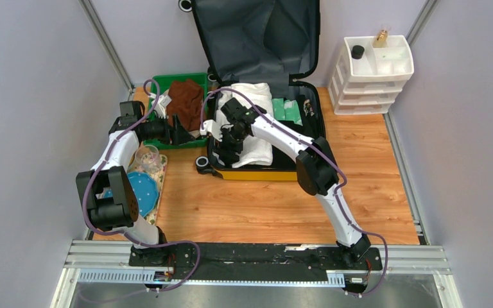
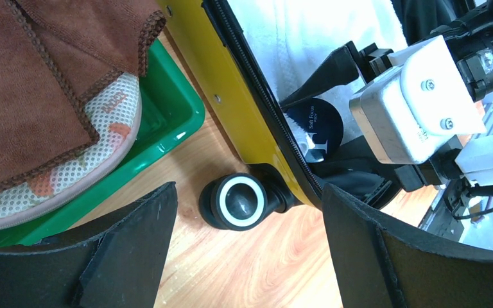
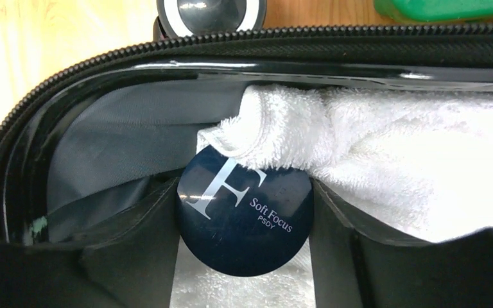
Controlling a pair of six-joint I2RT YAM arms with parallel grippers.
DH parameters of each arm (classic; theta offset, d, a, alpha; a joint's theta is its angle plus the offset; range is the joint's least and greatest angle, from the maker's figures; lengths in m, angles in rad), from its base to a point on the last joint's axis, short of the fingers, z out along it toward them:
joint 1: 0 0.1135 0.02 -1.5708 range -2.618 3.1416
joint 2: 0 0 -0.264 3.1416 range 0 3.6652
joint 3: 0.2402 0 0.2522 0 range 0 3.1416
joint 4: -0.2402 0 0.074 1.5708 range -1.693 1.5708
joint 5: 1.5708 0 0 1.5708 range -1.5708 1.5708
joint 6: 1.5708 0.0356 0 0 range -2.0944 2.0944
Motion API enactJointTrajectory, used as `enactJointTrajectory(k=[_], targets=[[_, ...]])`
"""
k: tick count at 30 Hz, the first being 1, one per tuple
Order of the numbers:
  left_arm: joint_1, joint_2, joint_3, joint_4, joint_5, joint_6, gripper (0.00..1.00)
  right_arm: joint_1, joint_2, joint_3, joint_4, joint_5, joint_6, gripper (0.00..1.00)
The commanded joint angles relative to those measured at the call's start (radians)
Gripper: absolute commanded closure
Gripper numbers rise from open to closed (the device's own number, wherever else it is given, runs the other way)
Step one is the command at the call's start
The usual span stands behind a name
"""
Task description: Open, take out, and arrange the luggage
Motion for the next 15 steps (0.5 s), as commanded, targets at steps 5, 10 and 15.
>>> enactJointTrajectory(k=[5, 10, 15], targets=[[0.007, -0.007, 0.050, 0.003, 0.047, 0.015, 0.09, -0.028, -0.135, 0.028, 0.019, -0.020, 0.043, 0.56], [0.007, -0.006, 0.058, 0.005, 0.053, 0.012, 0.10, -0.077, -0.193, 0.091, 0.022, -0.012, 0.089, 0.57], [0.007, -0.001, 0.077, 0.005, 0.065, 0.002, 0.10, -0.178, -0.268, 0.156, 0.037, 0.003, 0.159, 0.57]])
